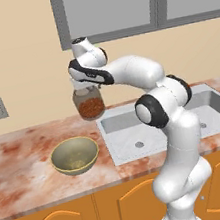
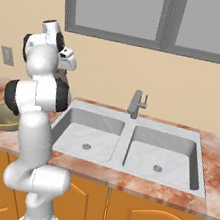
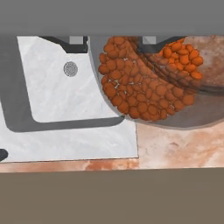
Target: Place the jar in the left basin and the bowl in the right basin of the sink.
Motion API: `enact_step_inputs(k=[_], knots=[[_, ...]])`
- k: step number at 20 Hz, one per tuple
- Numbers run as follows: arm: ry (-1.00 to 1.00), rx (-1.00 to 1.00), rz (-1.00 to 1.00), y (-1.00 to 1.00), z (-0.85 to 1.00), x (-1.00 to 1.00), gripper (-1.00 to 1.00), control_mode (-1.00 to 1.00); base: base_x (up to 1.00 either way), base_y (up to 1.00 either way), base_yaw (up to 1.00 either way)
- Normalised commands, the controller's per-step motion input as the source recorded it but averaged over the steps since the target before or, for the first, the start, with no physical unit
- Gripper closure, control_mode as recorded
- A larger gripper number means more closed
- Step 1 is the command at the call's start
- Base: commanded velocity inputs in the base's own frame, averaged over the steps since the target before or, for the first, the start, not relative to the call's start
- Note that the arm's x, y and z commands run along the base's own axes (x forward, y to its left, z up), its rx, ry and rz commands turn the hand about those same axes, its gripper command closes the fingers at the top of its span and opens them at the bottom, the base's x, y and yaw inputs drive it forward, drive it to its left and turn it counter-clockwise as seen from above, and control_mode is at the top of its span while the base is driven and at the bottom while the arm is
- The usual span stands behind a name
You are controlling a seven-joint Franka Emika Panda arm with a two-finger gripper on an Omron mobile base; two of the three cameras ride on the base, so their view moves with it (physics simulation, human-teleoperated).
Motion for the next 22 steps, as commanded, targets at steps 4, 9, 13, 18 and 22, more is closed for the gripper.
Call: enact_step_inputs(k=[4, 9, 13, 18, 22], knots=[[-0.09, 0.07, -0.09, -0.54, 0.0, -0.24, 1.0, -1.0, 0.0, 0.0, 0.0], [0.0, 0.15, -0.1, -0.58, 0.0, -0.11, 1.0, -1.0, 0.0, 0.0, 0.0], [0.04, 0.15, -0.07, -0.58, 0.0, -0.02, 1.0, -1.0, 0.0, 0.0, 0.0], [0.0, 0.03, -0.03, -0.41, 0.0, 0.0, 1.0, -1.0, 0.0, 0.0, 0.0], [0.01, 0.0, -0.04, -0.36, 0.0, -0.06, 1.0, -1.0, 0.0, 0.0, 0.0]])
